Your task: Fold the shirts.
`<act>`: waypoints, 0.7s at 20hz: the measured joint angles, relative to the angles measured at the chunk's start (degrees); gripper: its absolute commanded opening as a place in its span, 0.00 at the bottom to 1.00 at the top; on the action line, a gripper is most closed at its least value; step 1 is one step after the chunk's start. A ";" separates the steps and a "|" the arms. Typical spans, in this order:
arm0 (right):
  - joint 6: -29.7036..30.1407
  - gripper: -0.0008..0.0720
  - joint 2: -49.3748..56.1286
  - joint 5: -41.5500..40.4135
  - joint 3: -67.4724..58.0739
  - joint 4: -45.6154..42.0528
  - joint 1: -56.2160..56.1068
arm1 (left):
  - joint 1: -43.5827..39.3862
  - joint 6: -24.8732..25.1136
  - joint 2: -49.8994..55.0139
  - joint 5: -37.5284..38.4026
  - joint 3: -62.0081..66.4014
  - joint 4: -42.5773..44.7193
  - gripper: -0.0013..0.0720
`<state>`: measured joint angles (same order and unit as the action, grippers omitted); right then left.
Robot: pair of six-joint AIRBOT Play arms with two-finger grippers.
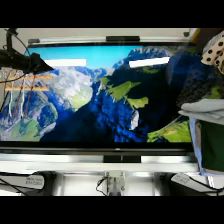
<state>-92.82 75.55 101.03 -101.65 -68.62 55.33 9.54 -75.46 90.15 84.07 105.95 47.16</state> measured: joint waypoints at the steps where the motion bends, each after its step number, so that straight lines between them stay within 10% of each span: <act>1: -0.26 0.11 -0.11 0.22 -0.02 -0.26 1.51 | -0.02 0.00 0.00 0.04 0.00 0.00 0.07; 14: 0.83 0.11 -6.45 1.44 13.20 -21.14 9.38 | -2.21 1.33 0.00 0.07 0.00 -0.02 0.07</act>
<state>-91.98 69.10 102.48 -88.44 -89.76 64.71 7.33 -74.13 90.15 84.14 105.95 47.13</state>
